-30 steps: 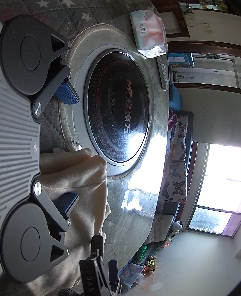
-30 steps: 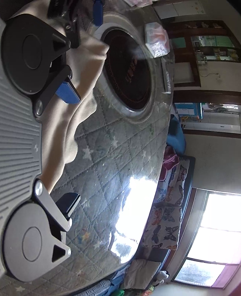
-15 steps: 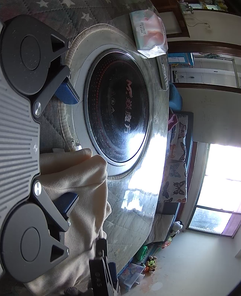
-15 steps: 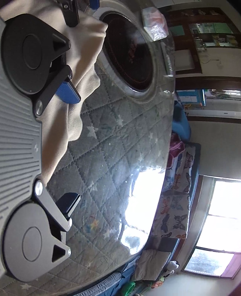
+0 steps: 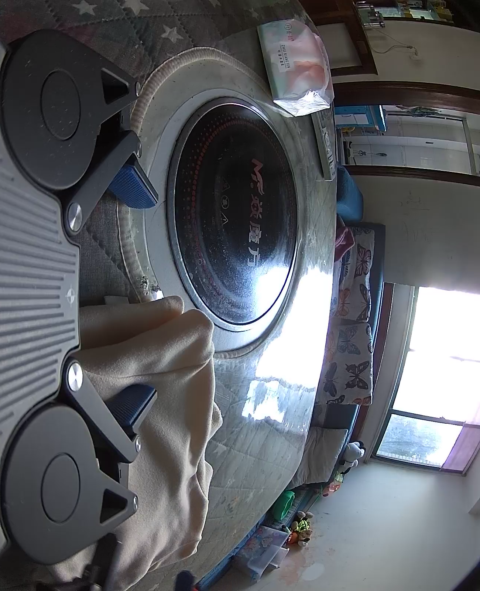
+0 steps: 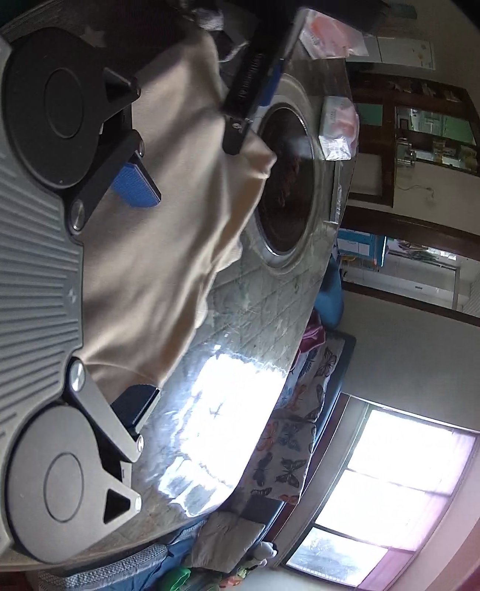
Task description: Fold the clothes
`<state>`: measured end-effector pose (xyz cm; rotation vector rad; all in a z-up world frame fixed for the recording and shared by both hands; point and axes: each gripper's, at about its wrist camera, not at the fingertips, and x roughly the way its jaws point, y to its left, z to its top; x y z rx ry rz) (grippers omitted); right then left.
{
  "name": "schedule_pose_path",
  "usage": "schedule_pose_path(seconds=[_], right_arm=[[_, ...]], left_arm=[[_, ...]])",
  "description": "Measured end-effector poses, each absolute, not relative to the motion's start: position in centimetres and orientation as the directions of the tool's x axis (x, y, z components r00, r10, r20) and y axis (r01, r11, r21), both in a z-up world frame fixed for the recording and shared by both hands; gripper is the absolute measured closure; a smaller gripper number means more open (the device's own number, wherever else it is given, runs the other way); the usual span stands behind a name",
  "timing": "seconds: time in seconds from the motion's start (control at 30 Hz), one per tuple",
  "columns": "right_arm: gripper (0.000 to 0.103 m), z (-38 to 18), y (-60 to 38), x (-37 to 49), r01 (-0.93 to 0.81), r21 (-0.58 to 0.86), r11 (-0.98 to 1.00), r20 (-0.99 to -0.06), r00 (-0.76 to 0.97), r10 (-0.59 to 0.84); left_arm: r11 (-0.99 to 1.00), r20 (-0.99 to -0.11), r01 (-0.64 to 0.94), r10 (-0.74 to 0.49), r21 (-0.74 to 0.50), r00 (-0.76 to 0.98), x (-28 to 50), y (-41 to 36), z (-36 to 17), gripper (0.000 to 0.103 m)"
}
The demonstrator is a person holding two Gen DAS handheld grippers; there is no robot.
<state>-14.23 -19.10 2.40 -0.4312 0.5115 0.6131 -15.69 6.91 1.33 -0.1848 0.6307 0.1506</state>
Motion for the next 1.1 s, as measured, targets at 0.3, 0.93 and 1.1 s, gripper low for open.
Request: schedule_pose_path(seconds=[0.3,0.93,1.1], right_arm=[[0.0,2.7,-21.4,-15.2,-0.56,-0.189,0.807,-0.522,0.753,0.4],[0.0,2.0,-24.6,-12.1,-0.413,-0.17,0.895,-0.543,0.797,0.264],[0.0,1.5,-25.9,-11.4,-0.392,-0.16,0.906,-0.552,0.796,0.247]], left_arm=[[0.973,-0.597,-0.196,0.083,-0.125,0.798,-15.7,6.9,1.3,0.0],[0.973,-0.598,-0.196,0.085,-0.123,0.797,-15.7,7.0,1.4,0.0],[0.973,-0.598,-0.196,0.085,-0.123,0.797,-15.6,7.0,1.4,0.0]])
